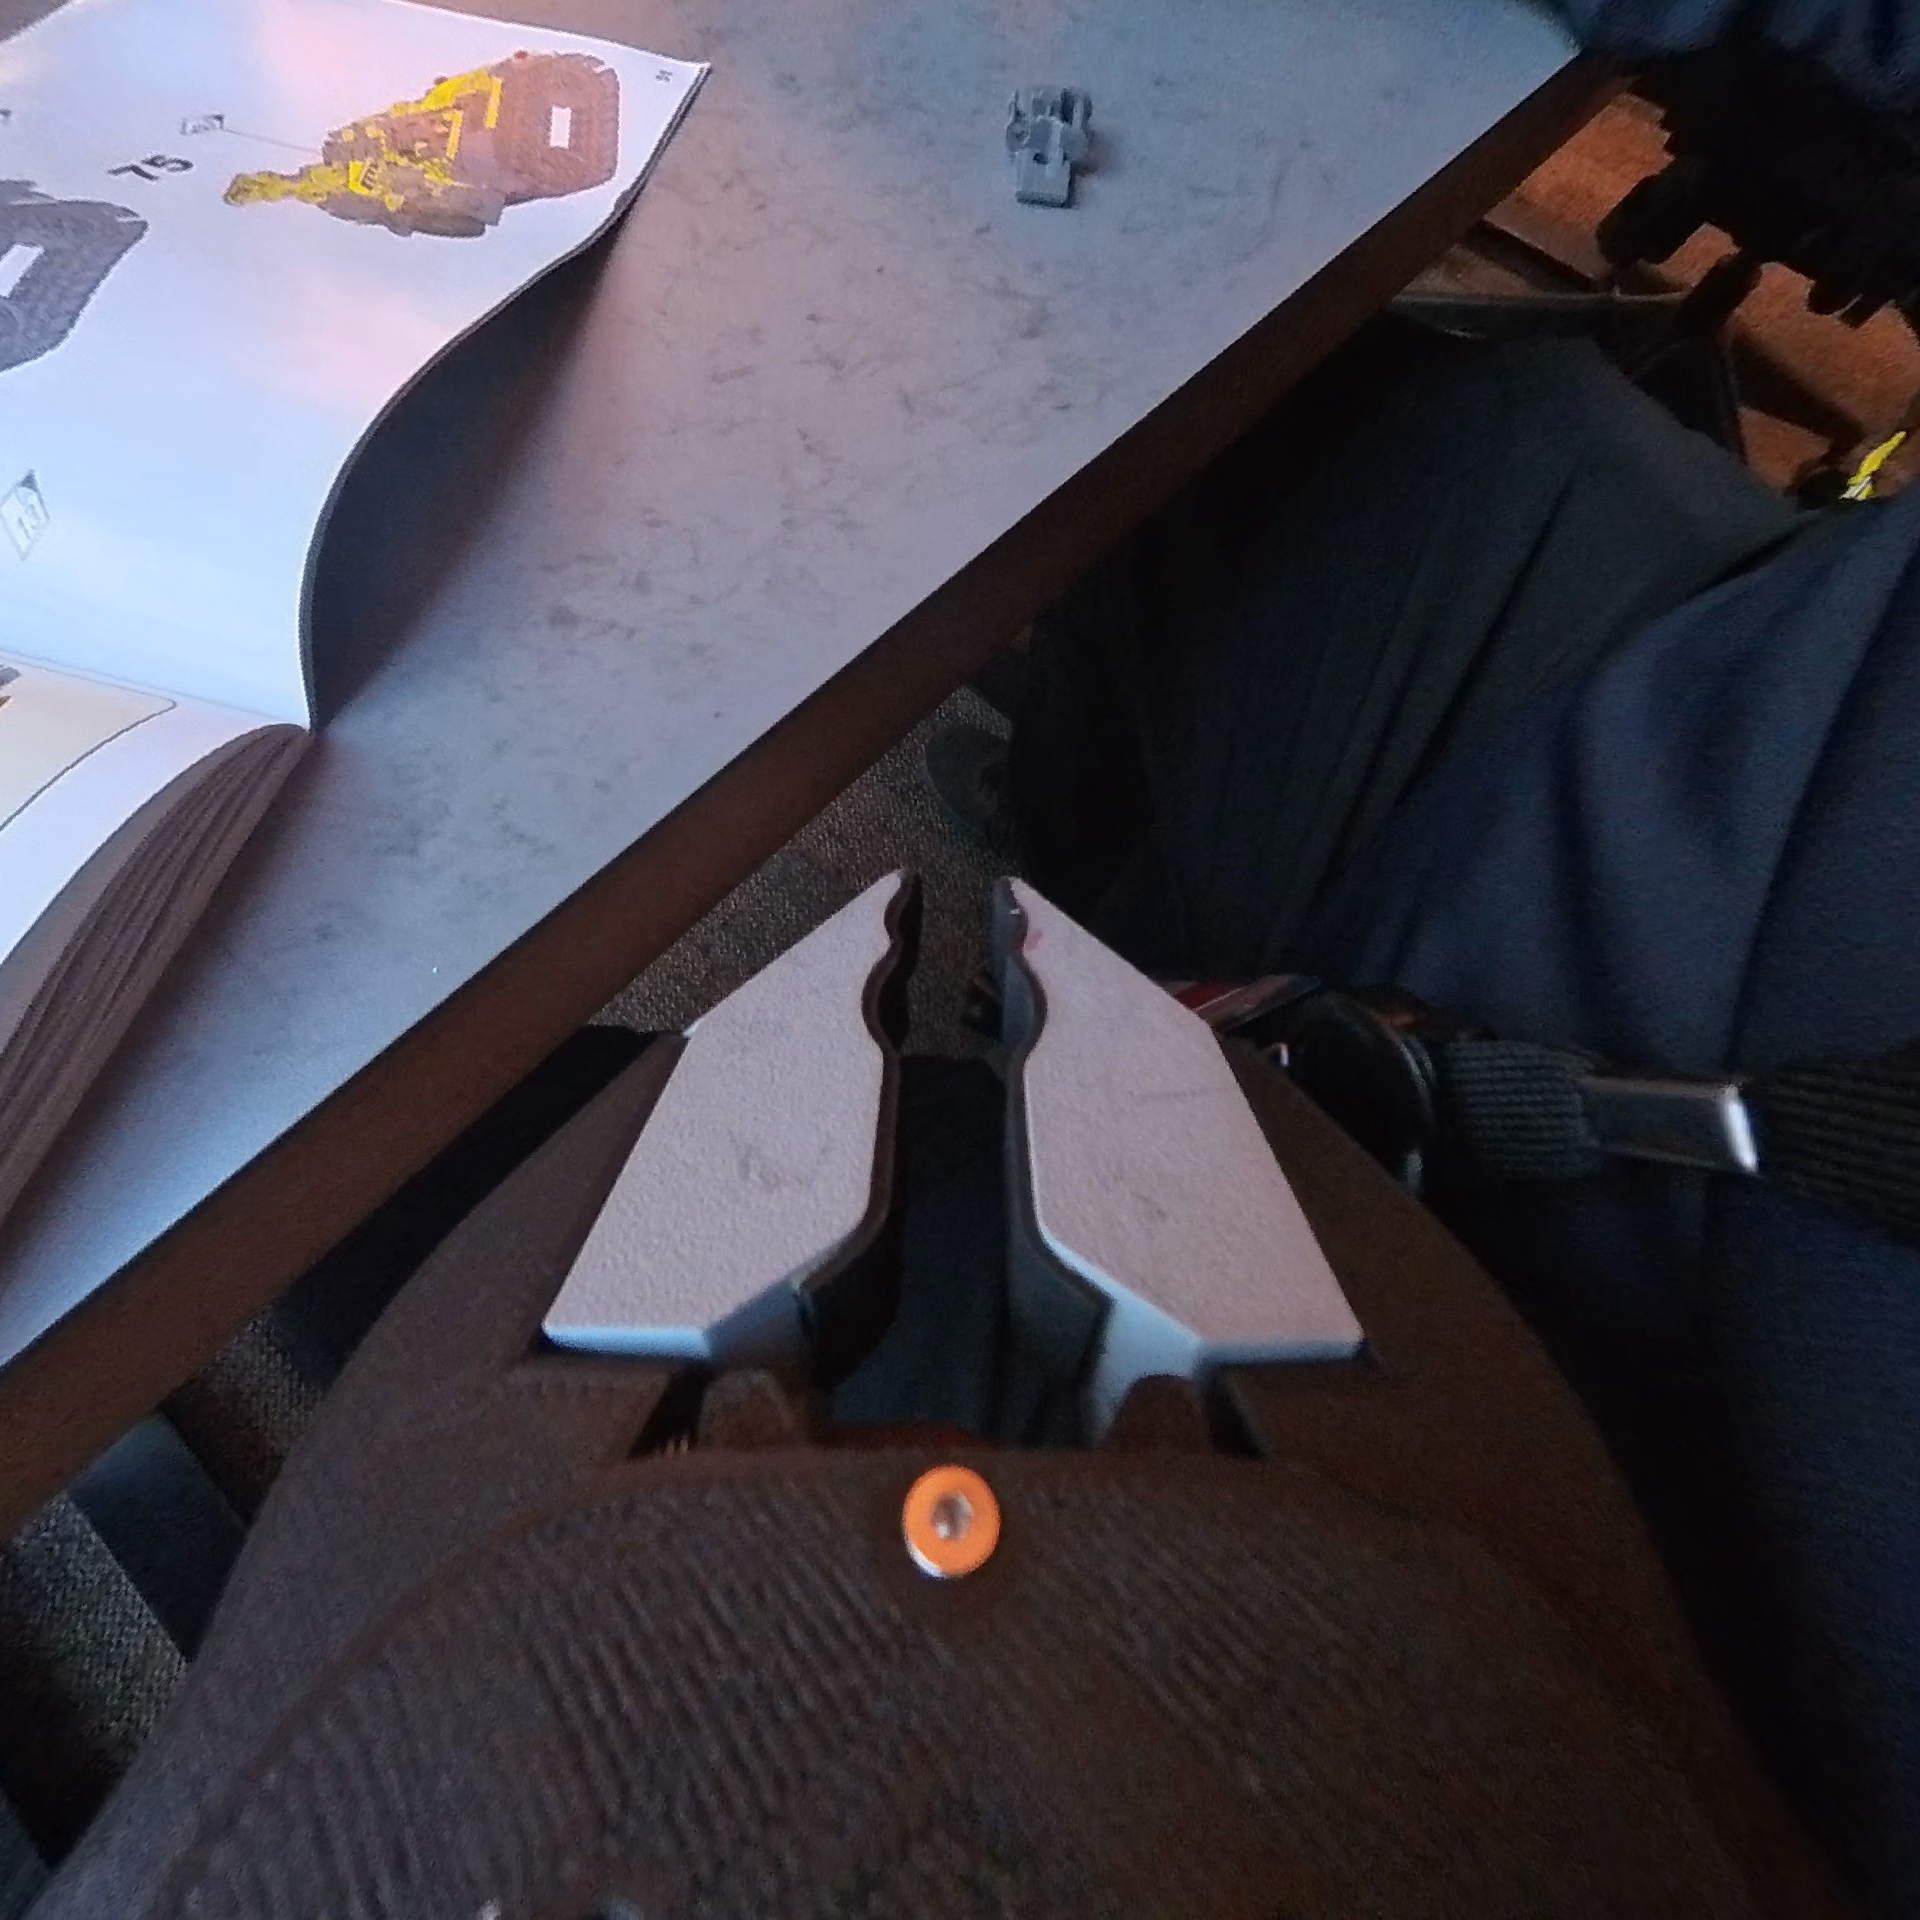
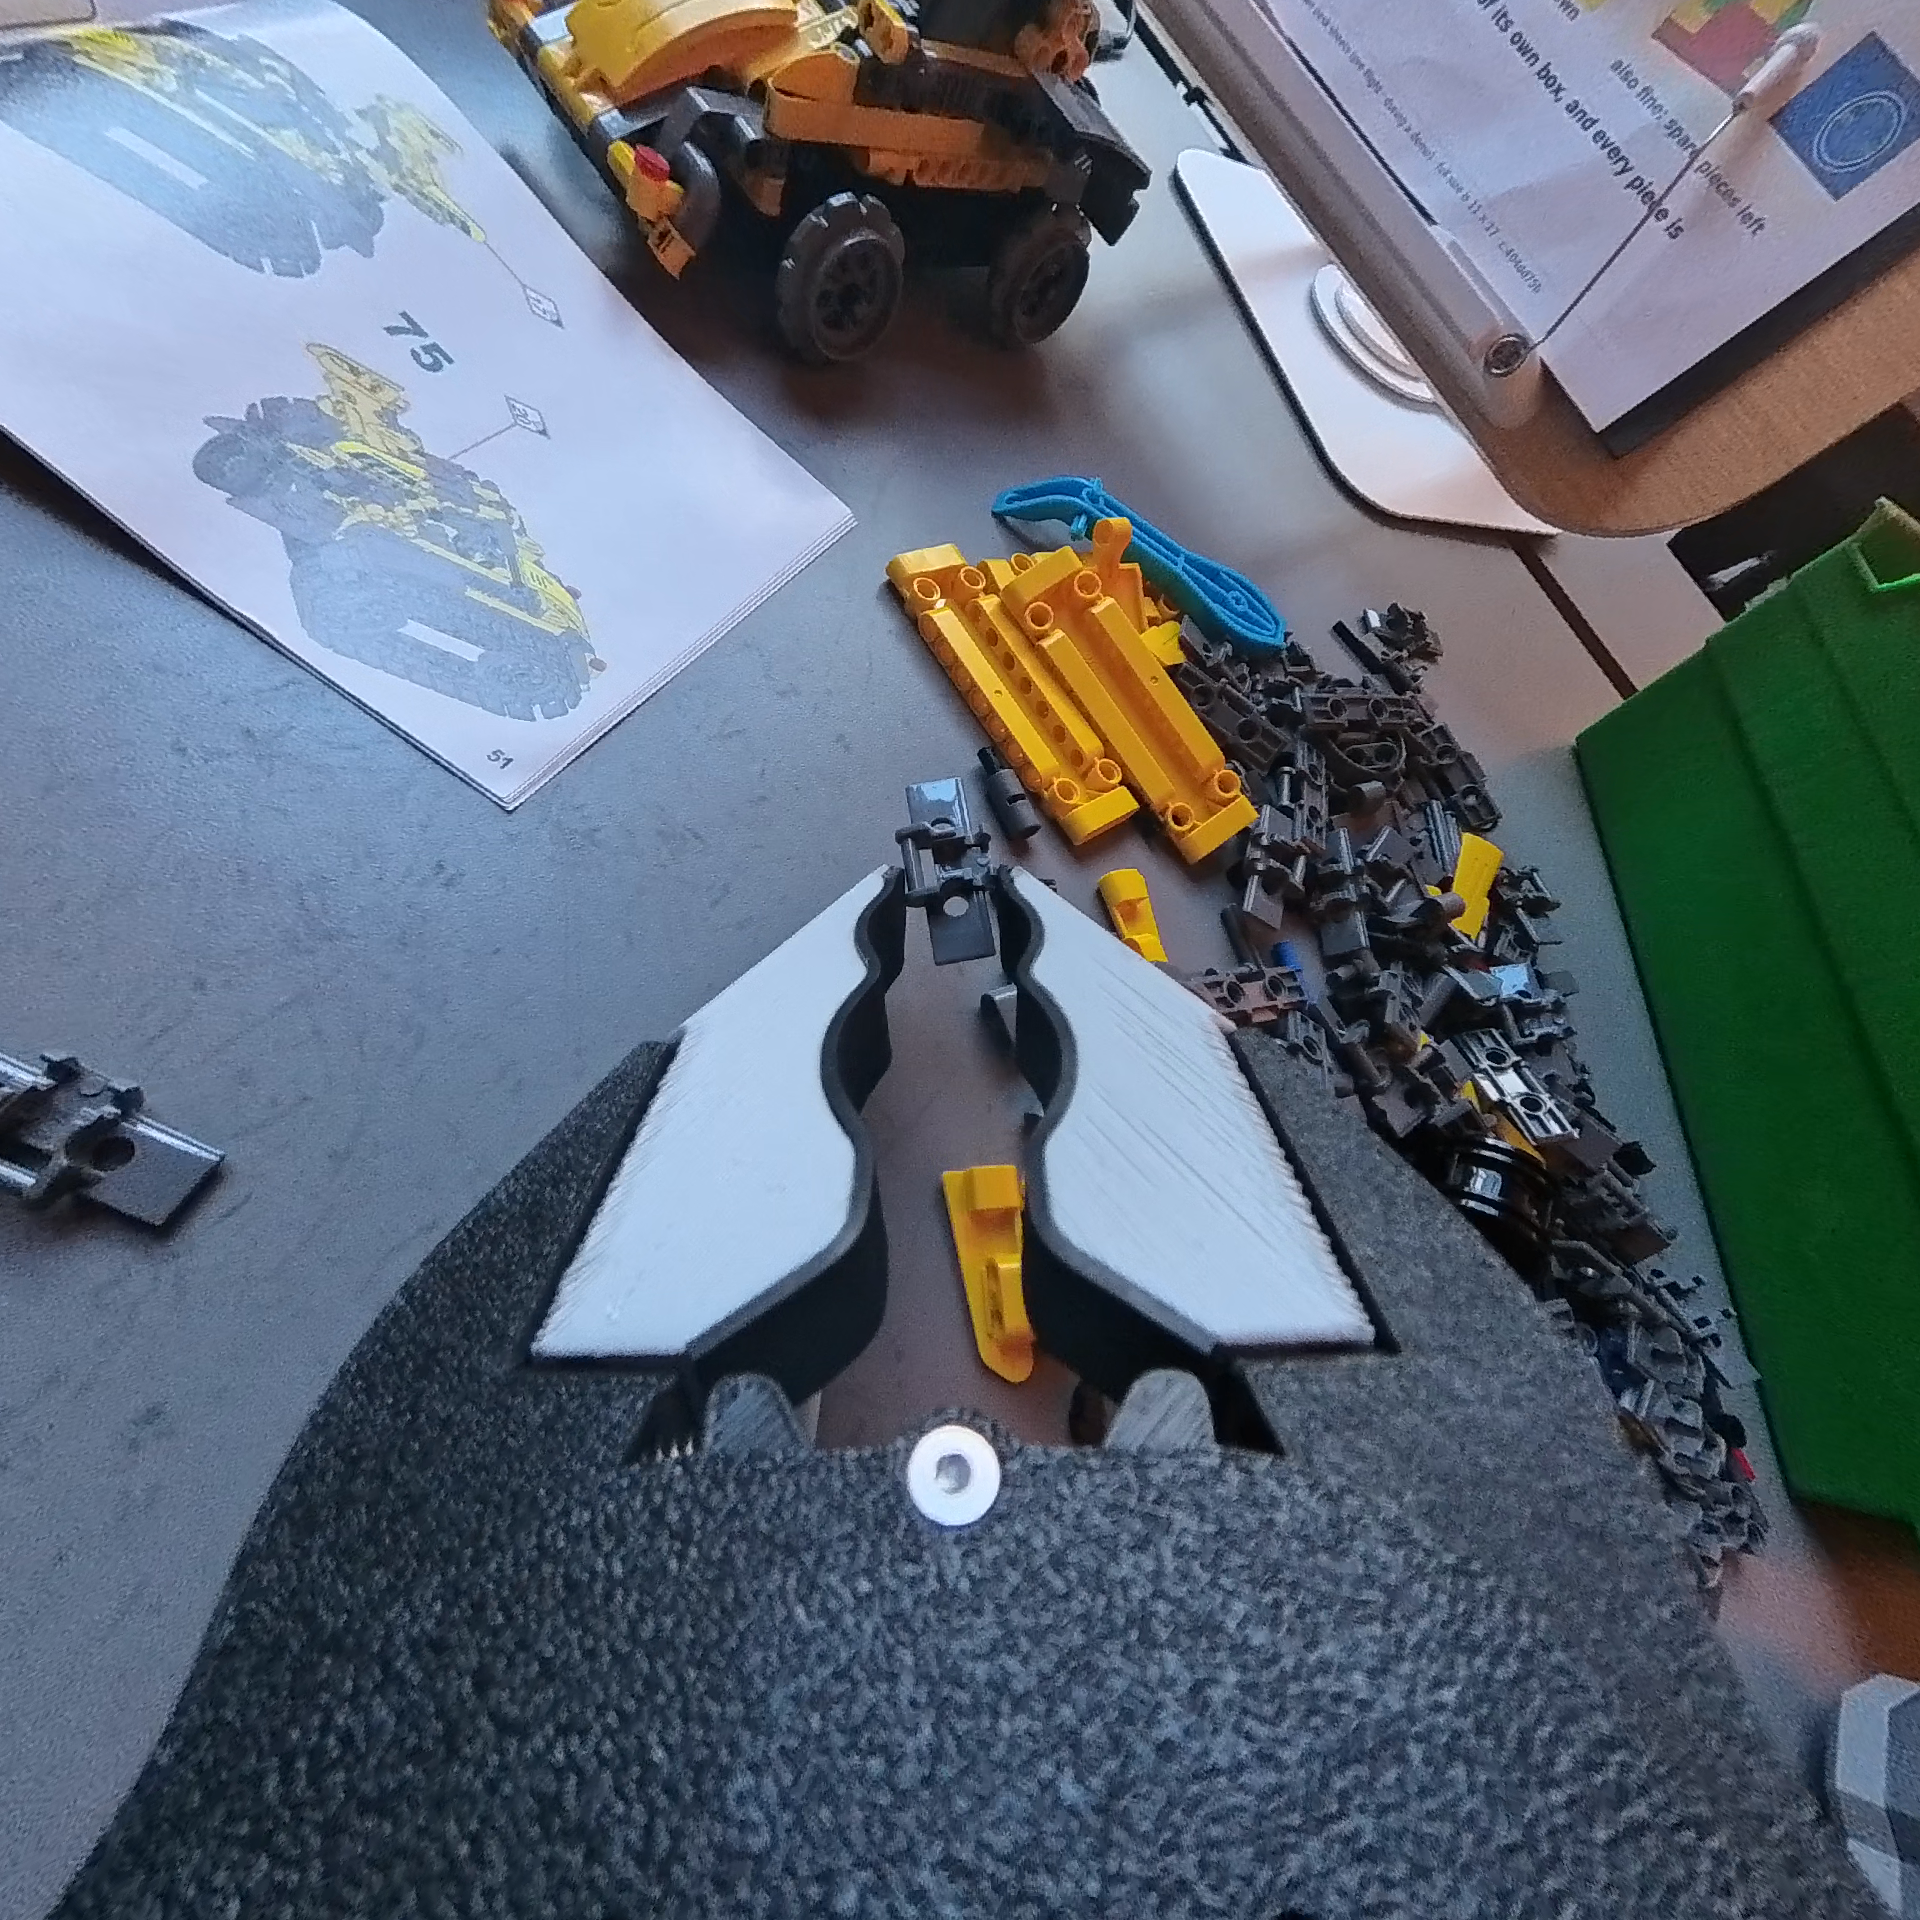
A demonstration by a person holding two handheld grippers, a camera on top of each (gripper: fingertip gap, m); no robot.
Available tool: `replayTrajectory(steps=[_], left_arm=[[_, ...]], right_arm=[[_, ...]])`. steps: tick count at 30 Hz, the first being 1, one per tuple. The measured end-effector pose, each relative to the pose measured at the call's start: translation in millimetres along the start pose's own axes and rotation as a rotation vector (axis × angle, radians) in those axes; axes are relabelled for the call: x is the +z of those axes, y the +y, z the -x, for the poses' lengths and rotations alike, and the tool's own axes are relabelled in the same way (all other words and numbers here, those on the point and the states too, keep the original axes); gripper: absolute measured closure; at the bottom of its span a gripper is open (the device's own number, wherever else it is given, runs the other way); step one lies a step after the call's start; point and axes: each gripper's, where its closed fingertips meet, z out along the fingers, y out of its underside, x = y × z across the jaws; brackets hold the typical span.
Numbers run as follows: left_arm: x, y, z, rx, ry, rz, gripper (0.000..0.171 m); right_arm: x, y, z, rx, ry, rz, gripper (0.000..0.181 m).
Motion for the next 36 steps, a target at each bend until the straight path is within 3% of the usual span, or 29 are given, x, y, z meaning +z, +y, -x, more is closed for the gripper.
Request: replayTrajectory(steps=[14,17,20,22,24,26,36], left_arm=[[-7,-9,9,-0.012,-0.035,-0.047,0.163],[-35,-35,37,-0.031,-0.176,-0.199,0.166],[-94,-51,95,-0.136,-0.425,-0.370,0.171],[-129,-27,136,-0.226,-0.605,-0.342,0.171],[-146,10,163,-0.312,-0.699,-0.256,0.171],[-139,36,165,-0.385,-0.645,-0.175,0.171],[-116,33,118,-0.407,-0.433,-0.173,0.171]], right_arm=[[2,1,-1,-0.007,0.006,0.009,0.164],[2,0,1,-0.015,0.003,0.005,0.164],[1,-3,2,-0.018,-0.003,-0.013,0.164],[0,-5,2,-0.015,-0.006,-0.026,0.164],[-2,-7,3,-0.011,-0.010,-0.045,0.164],[-2,-9,4,-0.011,-0.021,-0.056,0.164],[-4,-12,6,-0.019,-0.021,-0.073,0.164]])
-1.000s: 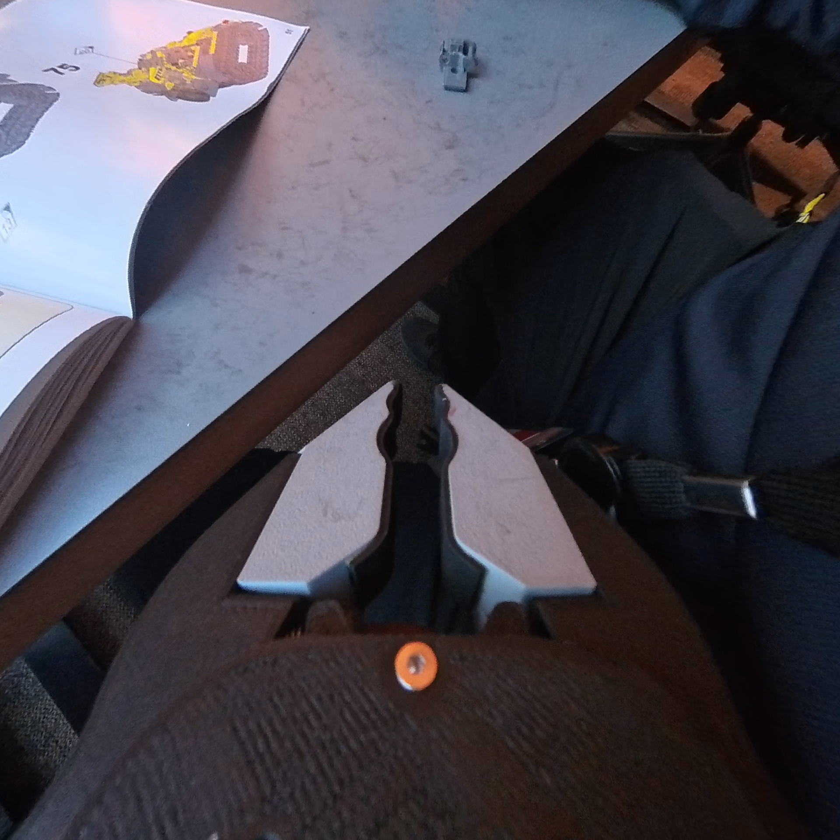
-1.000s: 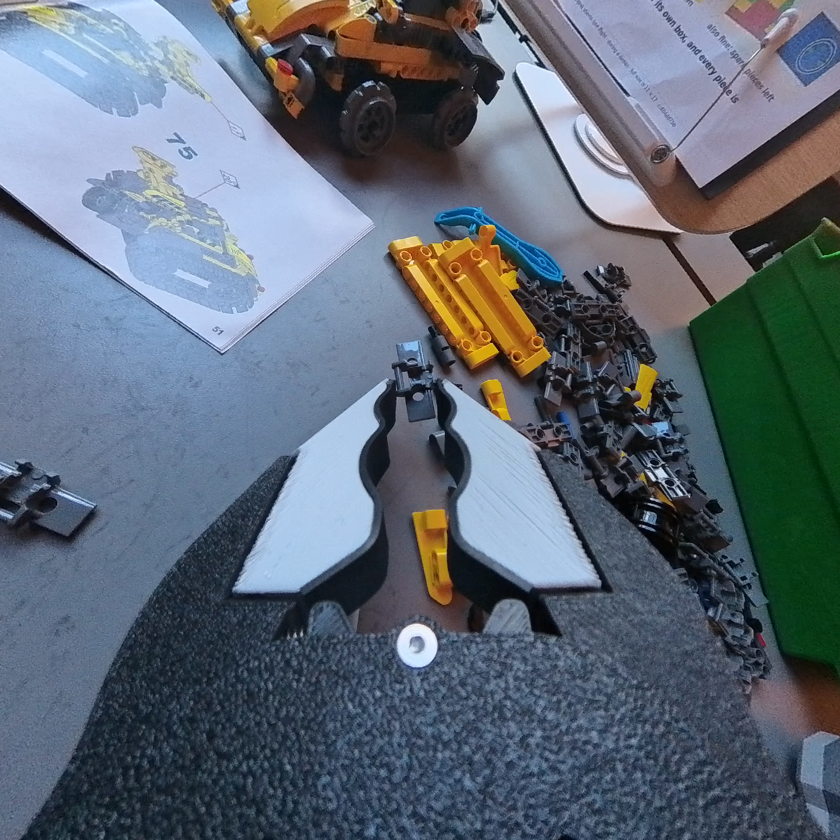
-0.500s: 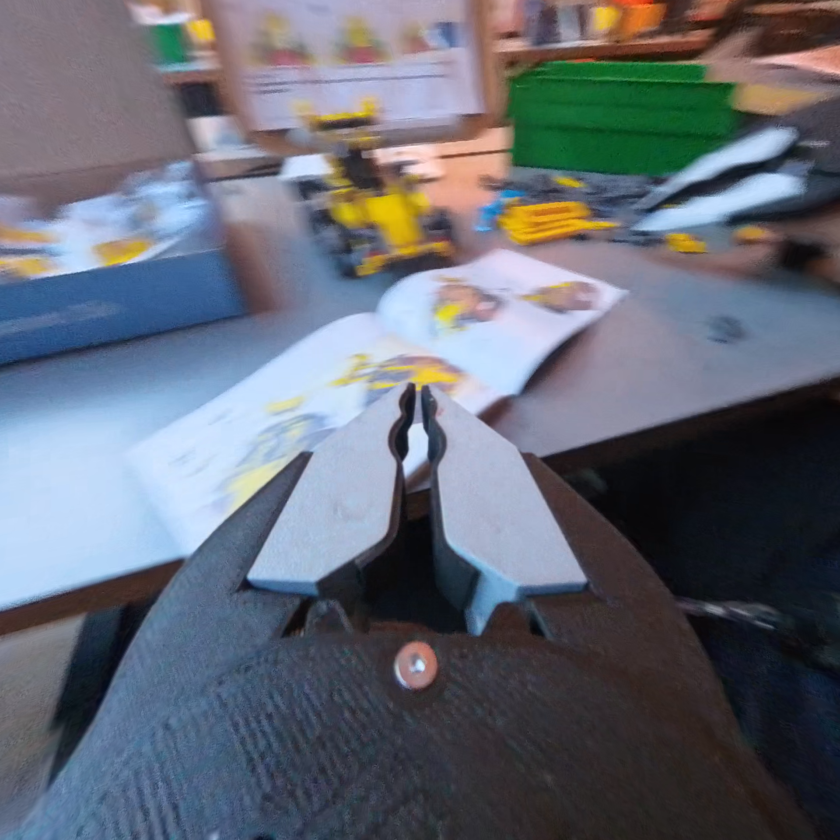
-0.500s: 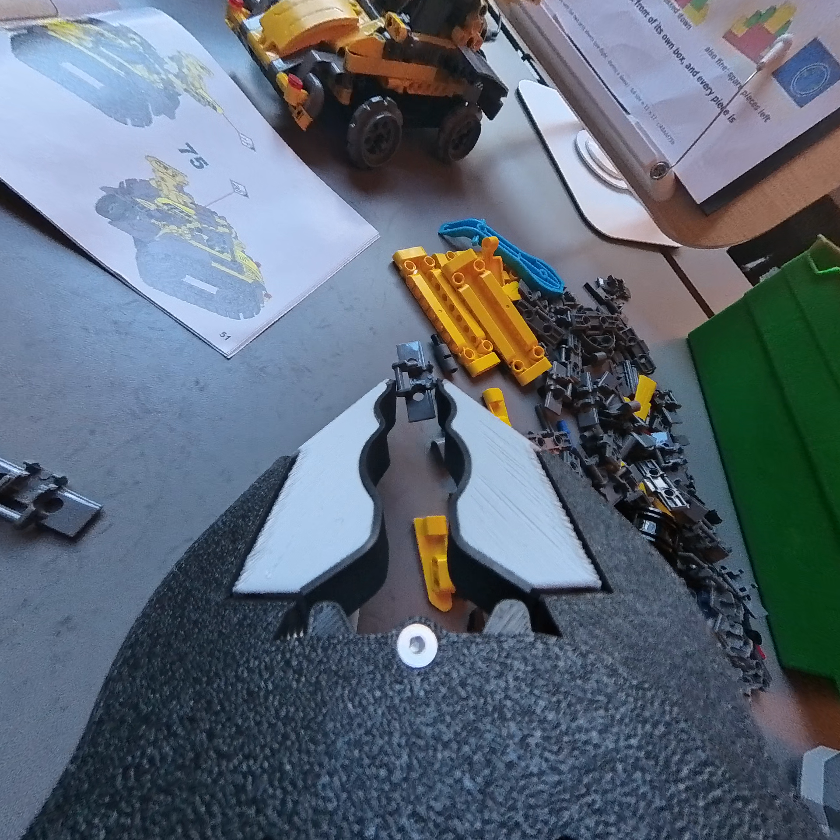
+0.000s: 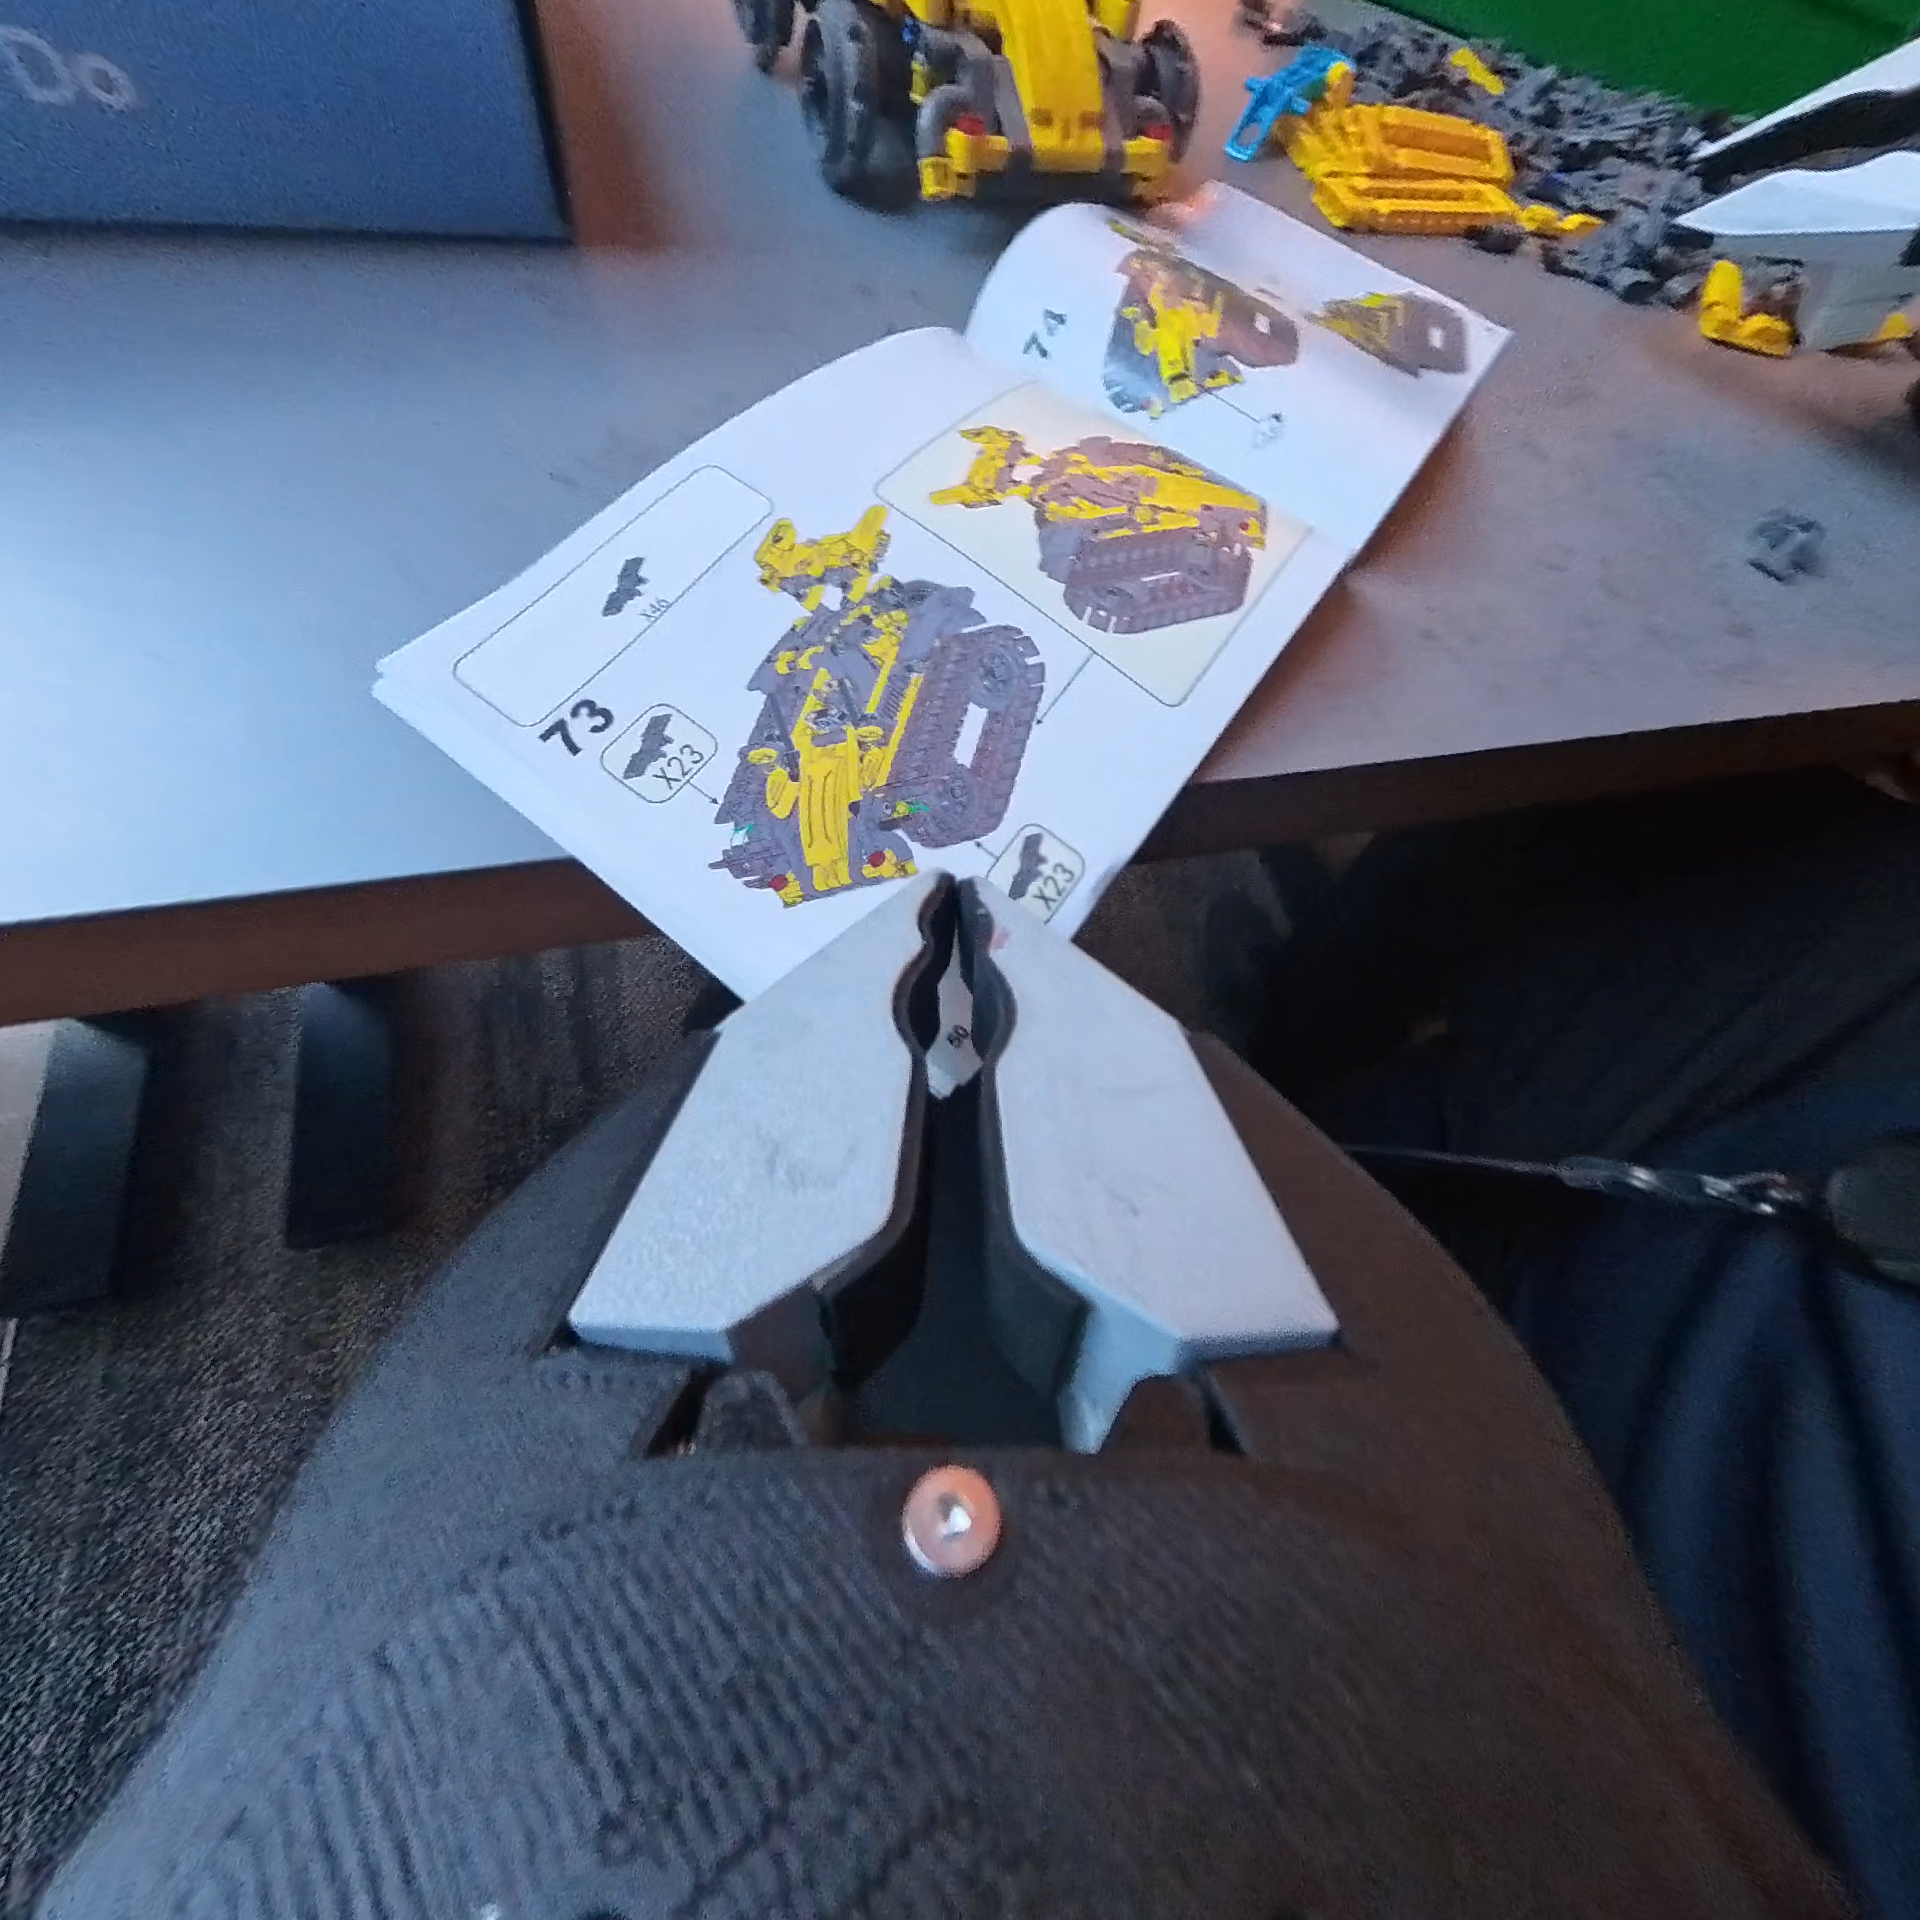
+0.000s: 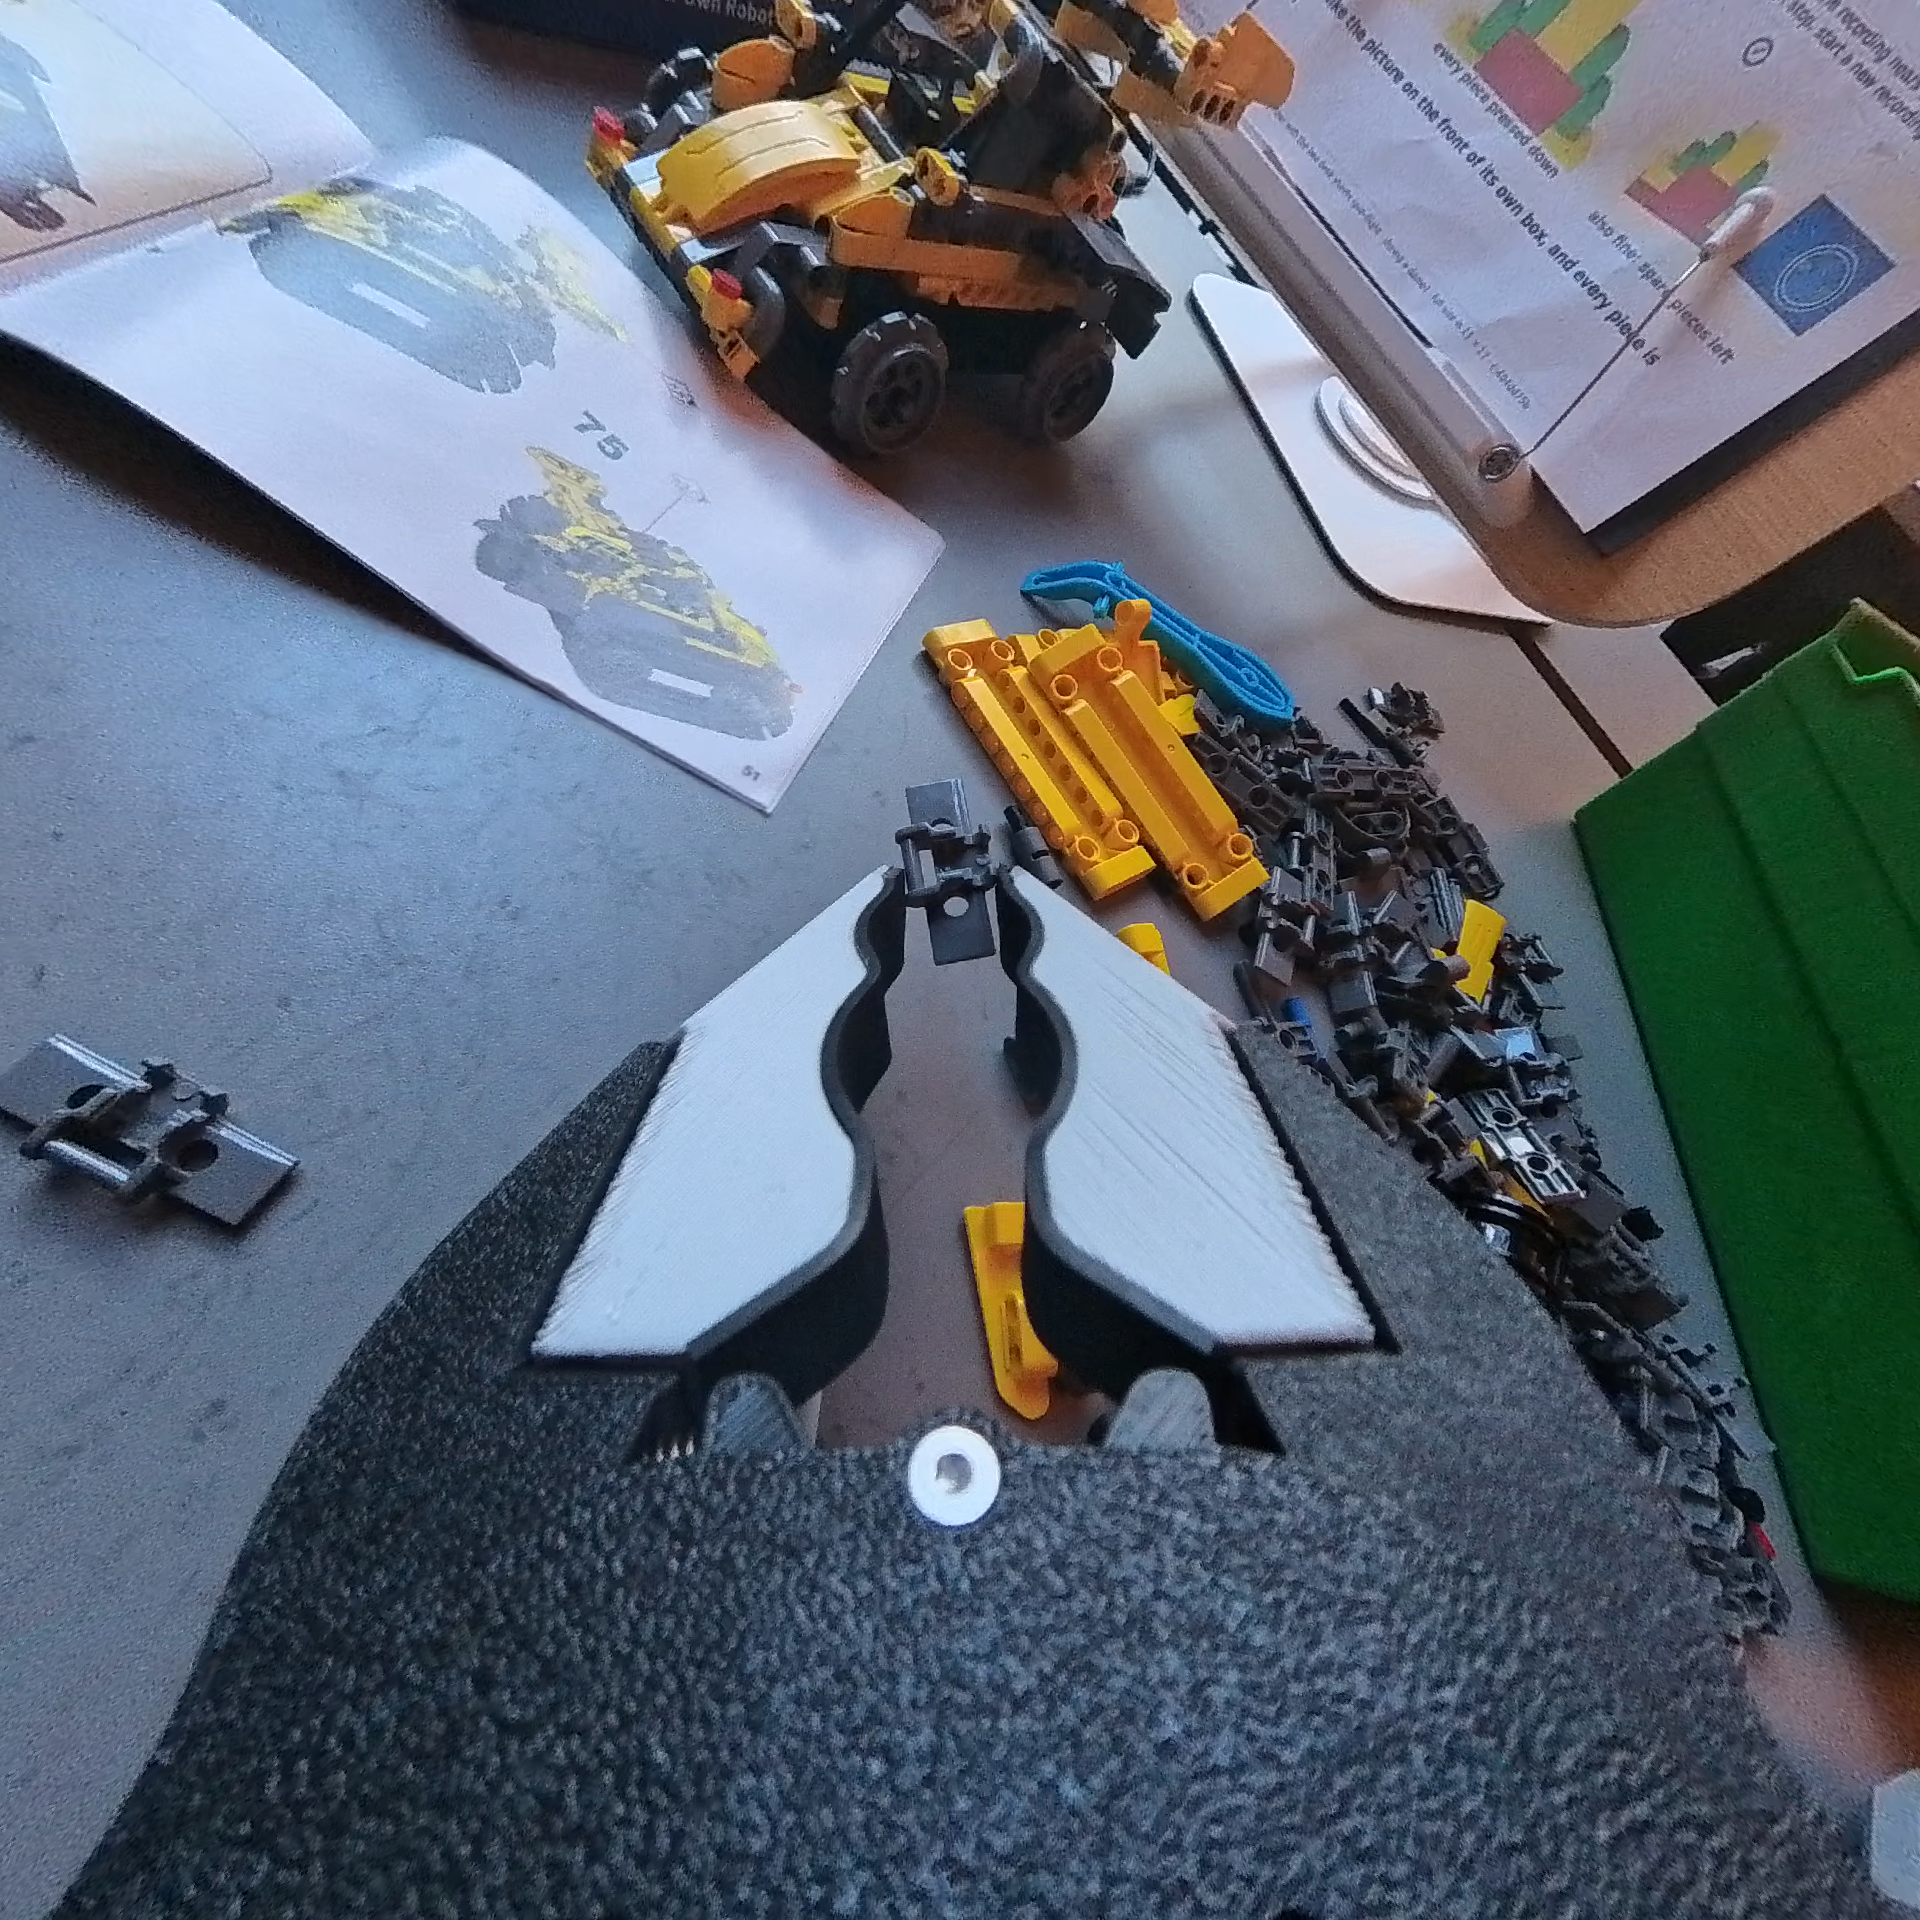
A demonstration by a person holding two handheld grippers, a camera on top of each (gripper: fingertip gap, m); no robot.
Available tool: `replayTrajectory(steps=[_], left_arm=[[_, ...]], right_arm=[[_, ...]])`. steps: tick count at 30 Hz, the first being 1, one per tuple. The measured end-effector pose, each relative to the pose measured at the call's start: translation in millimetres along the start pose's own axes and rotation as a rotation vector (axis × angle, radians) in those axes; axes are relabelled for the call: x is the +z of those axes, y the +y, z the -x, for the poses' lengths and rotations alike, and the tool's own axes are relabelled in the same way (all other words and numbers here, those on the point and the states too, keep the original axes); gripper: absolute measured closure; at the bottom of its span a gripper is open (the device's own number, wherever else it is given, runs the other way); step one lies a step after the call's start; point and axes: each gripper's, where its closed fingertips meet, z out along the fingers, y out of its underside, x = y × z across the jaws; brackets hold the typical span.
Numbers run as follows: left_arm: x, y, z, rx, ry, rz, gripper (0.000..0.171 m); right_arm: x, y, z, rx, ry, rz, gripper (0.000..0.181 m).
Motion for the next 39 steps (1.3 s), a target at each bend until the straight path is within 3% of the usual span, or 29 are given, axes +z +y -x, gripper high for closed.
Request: replayTrajectory(steps=[8,13,17,20,28,32,39], left_arm=[[6,4,-14,0.043,0.095,-0.032,0.171],[4,-4,-16,0.032,0.142,-0.083,0.171],[4,-4,-18,0.051,0.143,-0.082,0.171],[1,-4,-22,0.085,0.131,-0.081,0.171],[1,-7,-47,0.224,0.127,-0.085,0.171],[-1,-9,-66,0.264,0.180,-0.103,0.171],[2,1,-102,0.368,0.297,-0.079,0.168]], right_arm=[[1,-4,4,0.020,-0.019,0.001,0.164],[-5,-62,71,0.088,-0.351,-0.090,0.164],[4,-55,131,-0.035,-0.571,0.109,0.164],[11,-34,147,-0.126,-0.568,0.249,0.164],[-22,-33,134,-0.066,-0.560,0.255,0.156],[-44,-8,109,-0.012,-0.525,0.313,0.152],[-55,24,111,-0.038,-0.574,0.375,0.149]])
